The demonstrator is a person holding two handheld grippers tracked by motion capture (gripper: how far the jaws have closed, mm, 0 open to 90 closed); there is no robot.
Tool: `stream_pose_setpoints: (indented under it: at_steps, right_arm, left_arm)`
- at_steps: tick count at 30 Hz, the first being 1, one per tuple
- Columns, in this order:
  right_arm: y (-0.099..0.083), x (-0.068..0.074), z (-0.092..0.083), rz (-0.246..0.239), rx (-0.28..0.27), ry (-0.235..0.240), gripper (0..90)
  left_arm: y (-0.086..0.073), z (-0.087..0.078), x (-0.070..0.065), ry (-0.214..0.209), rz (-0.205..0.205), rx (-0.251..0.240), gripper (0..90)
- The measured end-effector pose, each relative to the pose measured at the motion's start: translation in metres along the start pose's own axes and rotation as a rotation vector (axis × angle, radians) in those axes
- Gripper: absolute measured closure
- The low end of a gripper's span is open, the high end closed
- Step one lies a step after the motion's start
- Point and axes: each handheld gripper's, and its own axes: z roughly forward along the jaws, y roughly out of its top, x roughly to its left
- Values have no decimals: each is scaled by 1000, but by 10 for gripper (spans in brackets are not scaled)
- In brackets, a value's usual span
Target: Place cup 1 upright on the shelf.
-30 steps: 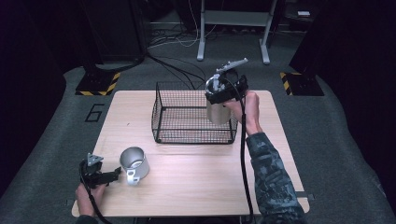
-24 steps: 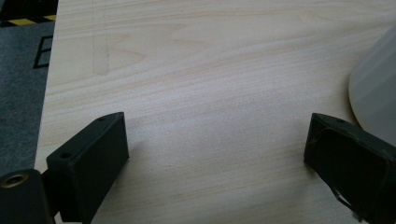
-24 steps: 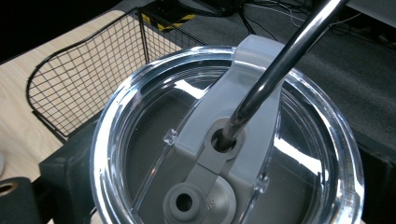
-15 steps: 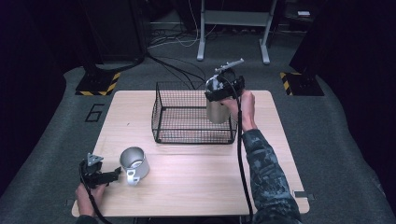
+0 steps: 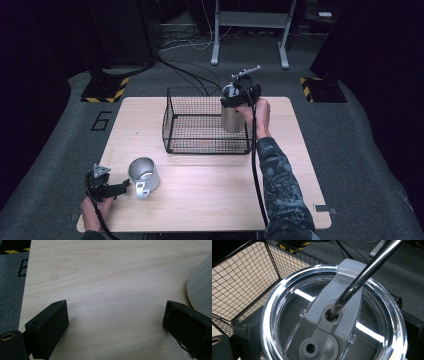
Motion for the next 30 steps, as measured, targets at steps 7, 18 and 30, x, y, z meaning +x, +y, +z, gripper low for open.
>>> stream_pose_setpoints:
  at_steps: [7, 18, 30]
  right_arm:
    - [-5, -1, 17, 26, 26, -7, 34]
    - [-10, -1, 33, 36, 38, -21, 34]
    - [-14, 3, 44, 44, 47, -30, 34]
  left_arm:
    - [0, 0, 0, 0, -6, -5, 62]
    - [0, 0, 0, 0, -7, -6, 62]
    - [0, 0, 0, 0, -2, -2, 62]
